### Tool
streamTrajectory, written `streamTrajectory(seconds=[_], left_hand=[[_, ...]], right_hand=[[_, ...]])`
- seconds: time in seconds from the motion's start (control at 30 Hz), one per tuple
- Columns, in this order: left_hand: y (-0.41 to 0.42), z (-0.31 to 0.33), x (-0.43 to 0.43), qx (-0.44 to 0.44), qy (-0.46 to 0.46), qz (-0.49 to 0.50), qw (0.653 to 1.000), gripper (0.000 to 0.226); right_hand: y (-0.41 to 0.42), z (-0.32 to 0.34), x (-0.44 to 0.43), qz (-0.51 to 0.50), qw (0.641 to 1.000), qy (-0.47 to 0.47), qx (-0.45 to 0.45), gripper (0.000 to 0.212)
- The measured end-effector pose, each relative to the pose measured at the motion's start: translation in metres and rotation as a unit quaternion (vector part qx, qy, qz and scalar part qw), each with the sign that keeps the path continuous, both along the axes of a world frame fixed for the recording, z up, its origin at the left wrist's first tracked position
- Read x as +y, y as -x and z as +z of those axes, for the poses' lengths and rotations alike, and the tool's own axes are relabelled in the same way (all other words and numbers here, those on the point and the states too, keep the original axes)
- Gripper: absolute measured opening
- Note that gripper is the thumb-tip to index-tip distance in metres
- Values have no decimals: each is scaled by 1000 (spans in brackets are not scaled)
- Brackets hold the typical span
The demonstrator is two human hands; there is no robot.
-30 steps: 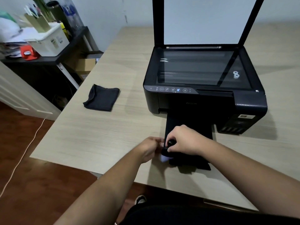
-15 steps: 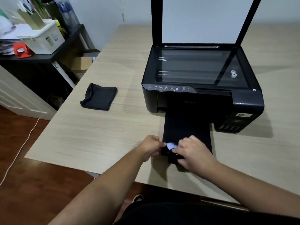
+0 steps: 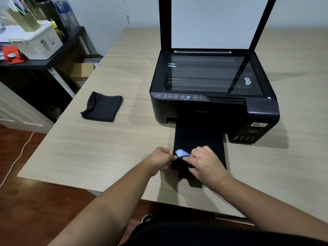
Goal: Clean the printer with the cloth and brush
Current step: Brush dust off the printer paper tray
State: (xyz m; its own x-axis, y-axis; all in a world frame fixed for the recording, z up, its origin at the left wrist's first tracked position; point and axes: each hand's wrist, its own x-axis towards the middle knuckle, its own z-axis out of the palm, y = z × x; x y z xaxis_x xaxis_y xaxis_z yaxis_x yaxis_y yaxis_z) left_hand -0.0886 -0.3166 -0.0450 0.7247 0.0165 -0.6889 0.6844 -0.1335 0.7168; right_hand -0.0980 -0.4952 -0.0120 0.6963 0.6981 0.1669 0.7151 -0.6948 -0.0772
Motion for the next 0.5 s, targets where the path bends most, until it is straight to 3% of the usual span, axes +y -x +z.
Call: streamTrajectory(seconds=[0.2,0.27,0.33,0.43,0.5], left_hand=[[0,-1,1,-3,-5,-3,1000,37],[0,-1,0,-2,1,-7,1000,37],[1,0,-1,-4,4,-8,1000,37],[2,-2,0,-11,18,-14,1000,27],[1,-3,2,-6,23,-20,1000,17]], right_hand=[[-4,15,-60,-129,988,83,23,33],[-12,22,-52,-174,982,64,36,28],[-10,26,-28,-157,987,21,38,26],[4,21,14,-54,993,-14,105,13],[-9,21,20,-71,991,-36,110,14]])
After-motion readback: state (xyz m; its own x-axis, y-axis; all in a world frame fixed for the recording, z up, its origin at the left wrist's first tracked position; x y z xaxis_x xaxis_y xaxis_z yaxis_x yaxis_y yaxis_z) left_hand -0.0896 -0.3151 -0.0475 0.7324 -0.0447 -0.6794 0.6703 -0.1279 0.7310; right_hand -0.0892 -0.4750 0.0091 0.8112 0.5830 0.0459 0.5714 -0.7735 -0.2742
